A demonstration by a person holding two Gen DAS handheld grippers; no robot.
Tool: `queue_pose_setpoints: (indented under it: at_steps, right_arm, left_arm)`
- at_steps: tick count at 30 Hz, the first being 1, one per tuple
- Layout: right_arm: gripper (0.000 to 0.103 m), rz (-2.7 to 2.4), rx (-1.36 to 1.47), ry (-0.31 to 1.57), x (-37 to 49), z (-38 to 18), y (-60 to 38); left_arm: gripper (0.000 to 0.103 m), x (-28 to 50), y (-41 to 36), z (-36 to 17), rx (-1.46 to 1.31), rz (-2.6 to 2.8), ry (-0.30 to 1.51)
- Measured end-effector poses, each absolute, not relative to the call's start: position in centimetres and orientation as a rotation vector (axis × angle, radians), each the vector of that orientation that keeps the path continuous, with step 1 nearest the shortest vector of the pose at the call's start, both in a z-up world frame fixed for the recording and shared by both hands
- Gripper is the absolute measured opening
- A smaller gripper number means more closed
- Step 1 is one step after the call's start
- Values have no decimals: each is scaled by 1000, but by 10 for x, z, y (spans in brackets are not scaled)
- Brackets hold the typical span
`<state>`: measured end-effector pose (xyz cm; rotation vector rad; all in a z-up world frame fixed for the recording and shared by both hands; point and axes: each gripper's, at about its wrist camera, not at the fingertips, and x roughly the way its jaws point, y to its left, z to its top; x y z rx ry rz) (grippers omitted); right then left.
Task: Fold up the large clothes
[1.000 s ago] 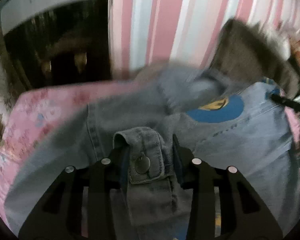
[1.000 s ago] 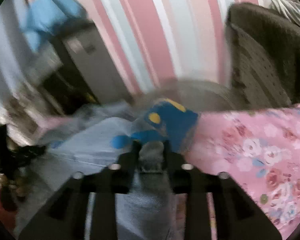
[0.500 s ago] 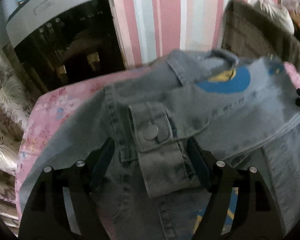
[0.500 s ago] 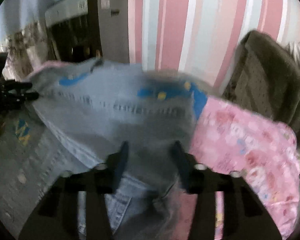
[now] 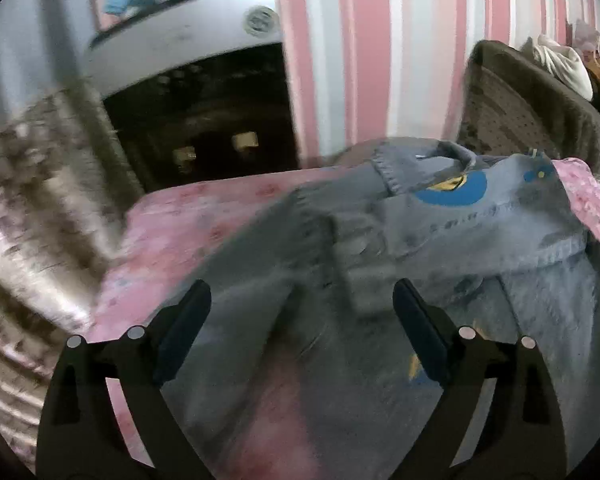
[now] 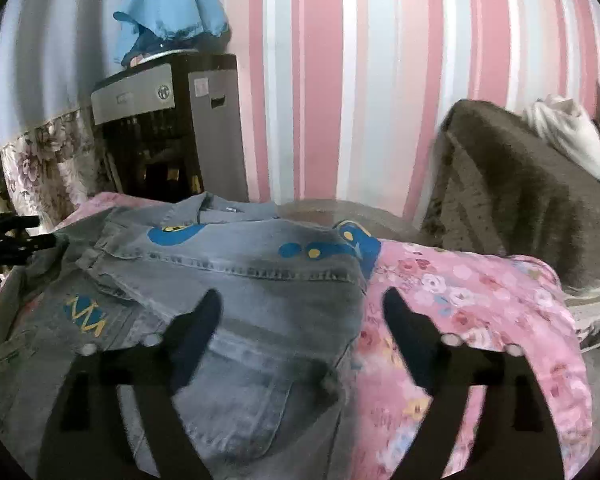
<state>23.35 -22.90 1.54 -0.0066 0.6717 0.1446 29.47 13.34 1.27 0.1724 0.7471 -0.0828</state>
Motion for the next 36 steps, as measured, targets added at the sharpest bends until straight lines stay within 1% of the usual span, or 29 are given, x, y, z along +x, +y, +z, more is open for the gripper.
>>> queue_pose_setpoints:
  at_steps: [3, 10, 16, 17, 18, 19, 20, 21, 22, 23, 24, 27, 32, 36]
  right_arm:
    - [98, 126, -38, 684, 219, 15, -220]
    - [98, 87, -72, 668, 181, 13, -205]
    - [98, 93, -48, 697, 184, 5, -203]
    - [98, 98, -40, 701, 186, 4, -203]
    - [98, 104, -34, 705, 188, 2, -202]
    - [98, 104, -32, 708, 189, 1, -201]
    - [98, 105, -31, 713, 190, -1, -200]
    - [98, 109, -28, 718, 191, -2, -199]
    - [98, 116, -25, 723, 192, -4, -197]
    - [98, 120, -23, 726, 192, -5, -196]
    - [98, 121, -23, 727, 193, -6, -196]
    - [98, 117, -29, 734, 194, -8, -195]
    - [98, 116, -3, 734, 203, -6, -201]
    - [98, 110, 5, 735, 213, -7, -203]
  left_arm:
    - [94, 264, 152, 11, 171, -50, 745]
    - [94, 198, 185, -3, 135, 13, 765]
    - [93, 165, 204, -29, 119, 46, 831]
    - [89, 163, 205, -33, 123, 45, 841]
    - [75, 164, 207, -38, 125, 43, 856]
    - [65, 166, 208, -43, 119, 37, 879]
    - [41, 171, 211, -50, 90, 4, 925]
    - [34, 174, 213, -54, 61, -16, 945]
    - [33, 176, 216, -56, 40, -23, 949]
    - [26, 178, 219, -55, 15, -35, 941]
    - [21, 179, 221, -55, -10, -48, 939]
    - [16, 183, 229, -43, -72, -72, 921]
    - [15, 202, 241, -11, -203, -143, 870]
    - [15, 230, 237, 14, -229, -158, 824]
